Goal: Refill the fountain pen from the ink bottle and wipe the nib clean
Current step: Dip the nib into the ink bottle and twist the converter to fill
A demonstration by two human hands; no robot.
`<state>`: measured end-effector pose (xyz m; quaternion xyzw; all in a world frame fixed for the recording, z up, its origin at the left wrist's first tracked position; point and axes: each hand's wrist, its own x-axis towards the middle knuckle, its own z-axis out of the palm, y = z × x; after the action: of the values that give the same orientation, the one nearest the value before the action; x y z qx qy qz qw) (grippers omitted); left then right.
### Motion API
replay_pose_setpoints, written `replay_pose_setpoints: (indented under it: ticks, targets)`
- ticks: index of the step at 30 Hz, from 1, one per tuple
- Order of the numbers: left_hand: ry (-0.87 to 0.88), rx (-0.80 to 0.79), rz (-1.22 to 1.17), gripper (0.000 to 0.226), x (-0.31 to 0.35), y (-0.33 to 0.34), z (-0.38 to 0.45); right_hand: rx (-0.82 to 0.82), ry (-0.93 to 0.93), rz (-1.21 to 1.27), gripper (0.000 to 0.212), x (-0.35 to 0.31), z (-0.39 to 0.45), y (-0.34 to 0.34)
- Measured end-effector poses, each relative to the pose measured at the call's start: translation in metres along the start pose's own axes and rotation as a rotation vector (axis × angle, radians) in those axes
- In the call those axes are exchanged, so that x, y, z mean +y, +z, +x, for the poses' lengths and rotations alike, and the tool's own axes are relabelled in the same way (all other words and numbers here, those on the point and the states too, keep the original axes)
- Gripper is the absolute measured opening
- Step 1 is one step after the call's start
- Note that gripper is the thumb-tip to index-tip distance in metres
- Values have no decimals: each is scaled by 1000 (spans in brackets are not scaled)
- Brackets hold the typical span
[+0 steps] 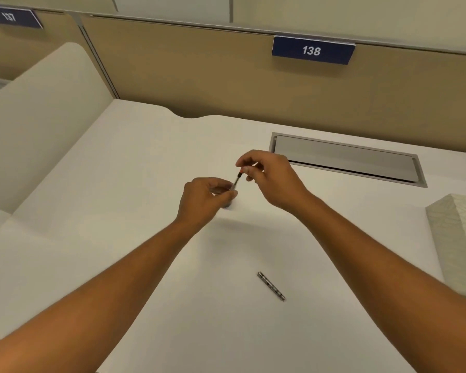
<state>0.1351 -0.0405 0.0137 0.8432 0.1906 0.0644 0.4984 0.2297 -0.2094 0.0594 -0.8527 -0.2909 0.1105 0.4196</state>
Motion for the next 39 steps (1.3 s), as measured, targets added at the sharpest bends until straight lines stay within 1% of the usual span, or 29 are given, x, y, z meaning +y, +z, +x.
replay_pose_setpoints:
  ticks: [4,7,10,13,16,25,34,37,39]
  targets:
    - [14,24,23,21,-3,-6,27,-38,-89,-83,19,-12,34,2]
    - [9,26,48,18,-16,-5,37,-109,-97,-166,21,-9,50,13]
    - [-10,26,63,23,-29,-3,40,-176,-95,-222,23,-6,58,23]
    - [-19,17,65,19,-34,-2,41,-201,-118,-269,23,-8,61,29]
    - [-24,20,62,16,-32,1,39,-199,-124,-295,23,-8,60,31]
    - [-3,68,61,15,-36,-3,41,-150,-127,-255,21,-9,58,30]
    - [-3,44,131,20,-47,4,40,-183,-128,-333,19,-5,55,39]
    - [-18,68,135,19,-49,6,40,-195,-119,-353,19,-3,54,42]
    - [-11,68,128,23,-51,7,41,-200,-114,-374,18,-1,55,43]
